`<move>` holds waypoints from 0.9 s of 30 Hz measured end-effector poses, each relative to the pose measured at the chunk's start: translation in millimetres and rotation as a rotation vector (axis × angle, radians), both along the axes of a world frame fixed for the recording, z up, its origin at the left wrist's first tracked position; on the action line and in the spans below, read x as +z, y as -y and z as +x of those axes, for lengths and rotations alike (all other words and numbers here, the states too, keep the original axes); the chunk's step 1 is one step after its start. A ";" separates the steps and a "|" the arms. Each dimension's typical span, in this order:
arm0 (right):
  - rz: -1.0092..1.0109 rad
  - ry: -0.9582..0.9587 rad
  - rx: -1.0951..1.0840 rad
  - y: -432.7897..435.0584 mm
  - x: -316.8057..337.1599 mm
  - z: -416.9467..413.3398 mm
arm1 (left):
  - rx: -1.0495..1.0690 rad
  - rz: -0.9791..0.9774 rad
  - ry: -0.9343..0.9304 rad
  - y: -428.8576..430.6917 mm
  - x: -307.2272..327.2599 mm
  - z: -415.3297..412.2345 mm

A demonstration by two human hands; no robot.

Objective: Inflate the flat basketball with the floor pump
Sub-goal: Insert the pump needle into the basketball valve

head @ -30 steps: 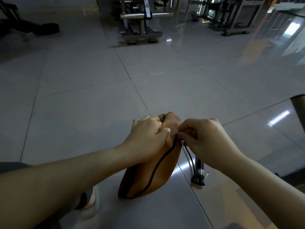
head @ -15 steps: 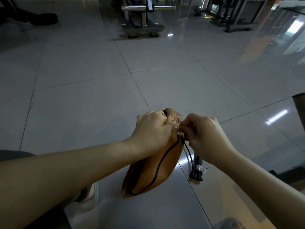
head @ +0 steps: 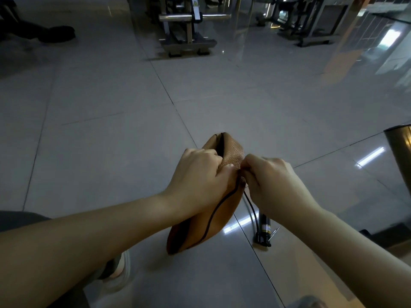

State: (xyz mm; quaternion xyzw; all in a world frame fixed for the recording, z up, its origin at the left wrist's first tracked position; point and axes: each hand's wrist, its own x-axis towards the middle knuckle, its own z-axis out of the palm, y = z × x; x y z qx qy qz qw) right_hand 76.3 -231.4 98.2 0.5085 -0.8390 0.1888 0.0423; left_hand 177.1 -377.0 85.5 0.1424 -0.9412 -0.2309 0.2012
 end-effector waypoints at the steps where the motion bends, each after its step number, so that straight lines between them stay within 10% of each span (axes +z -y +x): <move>1: 0.029 -0.031 -0.004 -0.3 0.9 -1.8 | -0.019 0.019 0.016 -1.7 3.0 -0.4; 9: -0.111 0.006 -0.217 1.7 17.5 -15.1 | -0.221 0.749 0.221 -1.4 29.6 -9.1; 15: -0.341 0.378 -0.328 9.6 17.6 -13.1 | -0.278 0.586 0.101 -6.1 30.1 -16.5; 23: -0.512 0.290 -0.265 10.6 14.9 -0.9 | -0.139 0.564 0.255 23.2 22.8 -25.8; 27: -0.511 0.434 -0.323 8.2 17.7 -8.2 | 0.031 0.118 -0.059 17.9 32.8 -19.6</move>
